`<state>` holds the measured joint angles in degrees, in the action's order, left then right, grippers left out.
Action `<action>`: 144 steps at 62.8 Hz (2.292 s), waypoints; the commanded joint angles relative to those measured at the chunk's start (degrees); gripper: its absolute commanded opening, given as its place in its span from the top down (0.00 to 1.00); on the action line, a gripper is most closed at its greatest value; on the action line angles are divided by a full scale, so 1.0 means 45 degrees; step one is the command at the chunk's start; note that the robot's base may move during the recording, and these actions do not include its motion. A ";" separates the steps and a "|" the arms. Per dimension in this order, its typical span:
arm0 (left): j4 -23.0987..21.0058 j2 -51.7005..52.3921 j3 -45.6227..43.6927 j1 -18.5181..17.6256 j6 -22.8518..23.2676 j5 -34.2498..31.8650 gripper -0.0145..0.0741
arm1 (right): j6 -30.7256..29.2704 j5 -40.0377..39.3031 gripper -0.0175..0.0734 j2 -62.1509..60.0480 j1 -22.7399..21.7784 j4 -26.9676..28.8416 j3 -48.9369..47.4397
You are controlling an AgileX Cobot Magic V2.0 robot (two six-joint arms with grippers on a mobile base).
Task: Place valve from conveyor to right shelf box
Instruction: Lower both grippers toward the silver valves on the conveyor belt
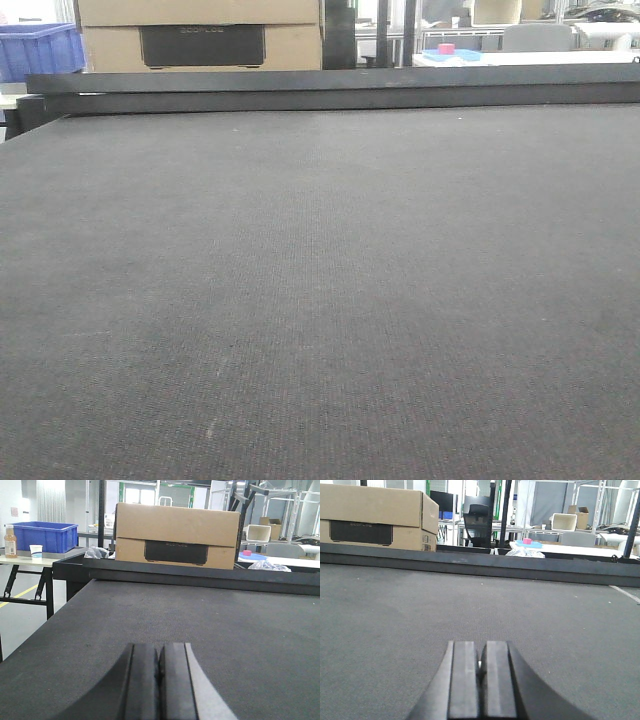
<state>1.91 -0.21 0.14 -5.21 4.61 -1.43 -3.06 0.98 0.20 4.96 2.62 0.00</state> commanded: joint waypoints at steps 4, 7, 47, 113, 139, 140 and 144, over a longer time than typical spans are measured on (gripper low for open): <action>-0.0088 0.0046 -0.0031 0.0033 0.0016 -0.0189 0.96 | -0.0007 -0.0217 0.99 -0.0044 0.0034 -0.0077 0.0000; -0.0088 0.0046 -0.0031 0.0033 0.0016 -0.0189 0.96 | -0.0007 -0.0217 0.99 -0.0044 0.0034 -0.0077 0.0000; -0.0026 0.0046 -0.0031 0.0034 0.0016 -0.0287 0.96 | -0.0007 -0.0217 0.99 -0.0044 0.0034 -0.0077 0.0000; -0.0028 -0.9761 -1.2434 0.0034 0.0016 1.2273 0.96 | -0.0007 0.8426 0.99 0.9050 0.0033 0.0471 -1.0001; -0.0424 -1.2832 -1.3468 0.0034 0.0041 1.1230 0.96 | -0.0007 1.2153 0.99 1.4096 0.0033 0.0404 -1.3890; -0.0495 -1.2872 -1.3468 0.0034 0.0072 1.1230 0.96 | -0.0007 1.2174 0.99 1.4196 0.0033 0.0366 -1.3927; -0.0495 -1.3053 -1.3468 0.0034 0.0103 1.1286 0.96 | -0.0007 1.2301 0.99 1.4635 0.0033 0.0038 -1.3962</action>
<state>0.41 -58.25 -60.06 -5.08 4.61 50.27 -3.06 55.42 64.34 4.96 4.66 -62.17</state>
